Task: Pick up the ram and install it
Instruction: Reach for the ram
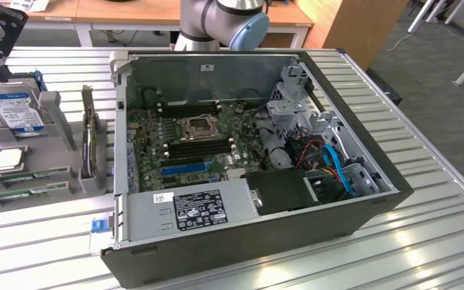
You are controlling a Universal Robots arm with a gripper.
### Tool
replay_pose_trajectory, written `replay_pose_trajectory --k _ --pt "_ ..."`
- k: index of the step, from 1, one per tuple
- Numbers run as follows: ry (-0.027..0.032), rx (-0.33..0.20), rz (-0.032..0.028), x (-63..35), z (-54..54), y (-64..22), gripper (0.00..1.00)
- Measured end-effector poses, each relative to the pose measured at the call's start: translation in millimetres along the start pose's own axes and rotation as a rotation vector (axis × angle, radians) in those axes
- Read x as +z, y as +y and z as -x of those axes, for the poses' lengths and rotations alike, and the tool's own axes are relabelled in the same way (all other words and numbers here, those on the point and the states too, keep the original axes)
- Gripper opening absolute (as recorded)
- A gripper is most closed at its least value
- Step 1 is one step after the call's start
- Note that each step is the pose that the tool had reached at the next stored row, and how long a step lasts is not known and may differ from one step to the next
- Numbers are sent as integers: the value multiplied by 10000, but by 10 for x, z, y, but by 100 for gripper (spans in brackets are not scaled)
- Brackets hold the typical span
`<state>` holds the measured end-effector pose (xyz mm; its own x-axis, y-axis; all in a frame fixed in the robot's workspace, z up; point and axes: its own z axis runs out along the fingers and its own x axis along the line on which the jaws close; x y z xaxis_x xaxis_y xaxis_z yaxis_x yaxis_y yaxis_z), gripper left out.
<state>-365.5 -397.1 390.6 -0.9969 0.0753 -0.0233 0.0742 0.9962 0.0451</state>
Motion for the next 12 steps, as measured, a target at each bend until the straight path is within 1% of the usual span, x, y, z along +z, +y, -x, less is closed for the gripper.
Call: replay_pose_trajectory --k 12 --pt "0 1 0 -2 -247 -18 10"
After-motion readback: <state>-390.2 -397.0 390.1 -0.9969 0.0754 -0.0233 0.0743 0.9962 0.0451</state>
